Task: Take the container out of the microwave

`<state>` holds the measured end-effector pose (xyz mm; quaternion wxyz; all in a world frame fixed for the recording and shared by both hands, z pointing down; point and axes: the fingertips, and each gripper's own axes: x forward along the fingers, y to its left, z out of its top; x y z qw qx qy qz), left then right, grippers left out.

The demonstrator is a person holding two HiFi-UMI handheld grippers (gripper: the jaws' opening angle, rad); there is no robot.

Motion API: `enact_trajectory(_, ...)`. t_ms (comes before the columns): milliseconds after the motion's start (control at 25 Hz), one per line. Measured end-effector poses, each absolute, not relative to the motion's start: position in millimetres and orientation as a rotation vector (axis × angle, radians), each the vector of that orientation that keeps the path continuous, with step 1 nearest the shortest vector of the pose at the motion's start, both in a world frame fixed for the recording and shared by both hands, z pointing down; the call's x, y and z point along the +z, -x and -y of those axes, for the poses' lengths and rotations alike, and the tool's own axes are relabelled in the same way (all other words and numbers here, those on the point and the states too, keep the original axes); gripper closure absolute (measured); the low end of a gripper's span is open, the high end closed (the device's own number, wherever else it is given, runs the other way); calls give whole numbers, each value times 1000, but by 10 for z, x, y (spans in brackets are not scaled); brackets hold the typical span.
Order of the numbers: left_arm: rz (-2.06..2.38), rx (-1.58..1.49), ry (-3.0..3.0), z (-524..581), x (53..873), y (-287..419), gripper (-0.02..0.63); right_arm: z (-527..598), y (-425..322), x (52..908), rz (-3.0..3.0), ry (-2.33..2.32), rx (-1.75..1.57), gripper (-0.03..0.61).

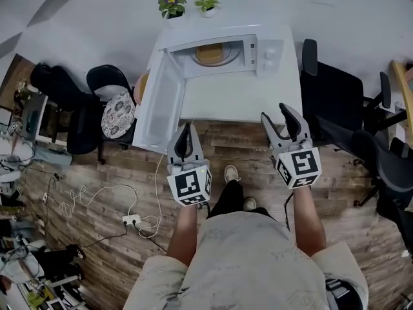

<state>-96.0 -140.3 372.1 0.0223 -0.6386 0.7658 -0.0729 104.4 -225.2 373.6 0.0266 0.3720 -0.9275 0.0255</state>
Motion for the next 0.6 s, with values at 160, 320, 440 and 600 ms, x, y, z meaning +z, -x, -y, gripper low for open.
enact_trajectory(160,-2372,-188,1983,1627,3724,1123,606,2463,-903,3715,2849,-1148,44,359)
enact_trajectory(320,-2369,-181,1993,1871,3742,1328,606,2658,-636,3676,2834,-1113,-6,359)
enact_trajectory(440,-2362,-192,2000,2069,3767,1483,606,2828,-431,3639,2831,-1098,-26,359)
enact_trajectory(600,-2359,-175,2008,2285,3750,1688,606,3058,-188,3619,2828,-1093,-33,359)
